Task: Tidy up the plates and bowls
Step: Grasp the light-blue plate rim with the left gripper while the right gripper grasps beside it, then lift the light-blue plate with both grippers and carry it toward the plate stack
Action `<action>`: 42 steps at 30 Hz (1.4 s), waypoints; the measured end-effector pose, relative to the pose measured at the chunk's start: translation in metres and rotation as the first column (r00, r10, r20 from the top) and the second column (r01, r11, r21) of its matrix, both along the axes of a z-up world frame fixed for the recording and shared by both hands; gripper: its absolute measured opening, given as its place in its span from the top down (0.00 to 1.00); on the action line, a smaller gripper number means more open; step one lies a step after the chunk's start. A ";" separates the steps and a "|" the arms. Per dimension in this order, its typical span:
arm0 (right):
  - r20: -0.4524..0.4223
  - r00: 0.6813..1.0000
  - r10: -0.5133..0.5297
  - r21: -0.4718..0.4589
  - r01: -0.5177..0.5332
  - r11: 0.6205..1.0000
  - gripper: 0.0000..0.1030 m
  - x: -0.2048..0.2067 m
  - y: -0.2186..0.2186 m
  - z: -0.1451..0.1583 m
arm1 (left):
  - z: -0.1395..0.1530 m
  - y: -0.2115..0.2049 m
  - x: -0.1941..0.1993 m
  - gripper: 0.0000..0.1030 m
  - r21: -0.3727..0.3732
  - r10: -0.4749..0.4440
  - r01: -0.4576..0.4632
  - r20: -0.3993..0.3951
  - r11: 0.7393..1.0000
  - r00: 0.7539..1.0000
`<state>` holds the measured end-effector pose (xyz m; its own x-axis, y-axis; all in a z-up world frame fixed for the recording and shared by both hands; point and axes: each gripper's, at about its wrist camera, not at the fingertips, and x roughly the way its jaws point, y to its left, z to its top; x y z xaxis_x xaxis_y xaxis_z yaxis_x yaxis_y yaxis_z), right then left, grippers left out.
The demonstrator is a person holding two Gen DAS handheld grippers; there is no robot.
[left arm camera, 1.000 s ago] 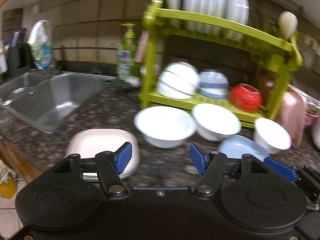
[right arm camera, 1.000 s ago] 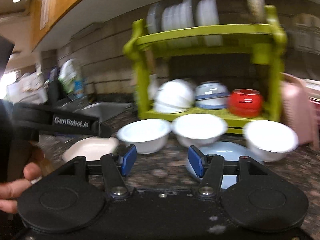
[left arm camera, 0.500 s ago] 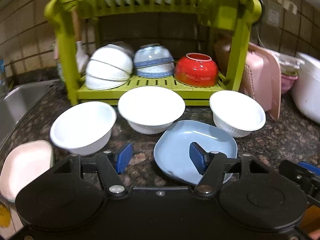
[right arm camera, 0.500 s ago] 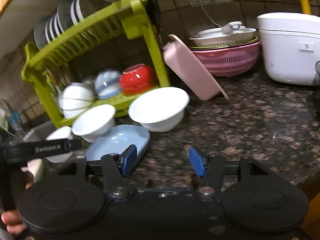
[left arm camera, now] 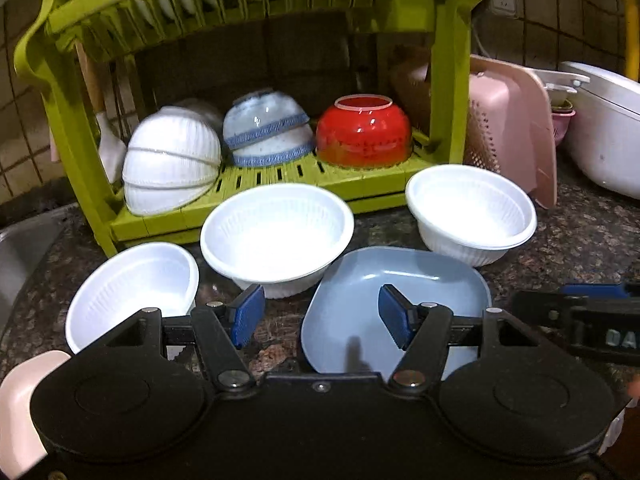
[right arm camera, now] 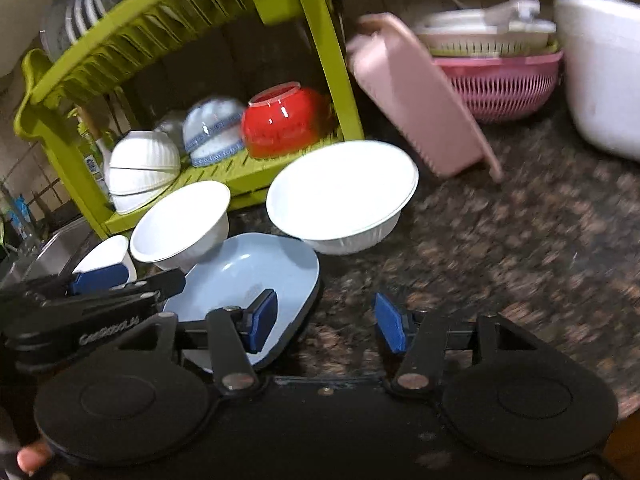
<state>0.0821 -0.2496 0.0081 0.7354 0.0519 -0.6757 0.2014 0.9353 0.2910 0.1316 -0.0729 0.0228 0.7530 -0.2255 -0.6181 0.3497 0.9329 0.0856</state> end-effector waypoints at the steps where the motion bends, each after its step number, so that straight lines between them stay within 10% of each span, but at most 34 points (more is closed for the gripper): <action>1: -0.005 1.000 -0.008 0.002 0.008 1.000 0.45 0.003 0.001 -0.004 | -0.002 0.002 0.003 0.36 -0.003 -0.002 0.002 -0.013 1.000 1.000; 13: 0.004 1.000 0.007 -0.044 -0.006 0.999 0.47 0.024 0.015 -0.021 | -0.018 0.004 0.024 0.36 -0.023 -0.071 0.069 -0.091 0.997 0.993; 22: -0.012 1.000 0.023 -0.053 -0.023 0.998 0.52 0.034 0.019 -0.030 | -0.033 0.002 0.048 0.58 -0.035 -0.010 0.004 -0.177 0.999 0.984; 33: -0.013 0.998 0.060 -0.095 -0.061 0.994 0.81 0.032 0.020 -0.033 | -0.036 -0.002 0.038 0.74 -0.054 0.004 -0.017 -0.230 0.998 0.973; 42: -0.033 0.996 0.080 -0.131 -0.083 0.988 0.84 0.006 0.015 -0.032 | -0.031 -0.003 0.014 0.77 -0.131 -0.055 0.011 -0.334 0.991 0.941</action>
<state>0.0883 -0.2343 -0.0243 0.7136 0.0196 -0.7003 0.1291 0.9788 0.1590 0.1456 -0.0762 -0.0077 0.4973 -0.3392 -0.7985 0.3687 0.9158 -0.1594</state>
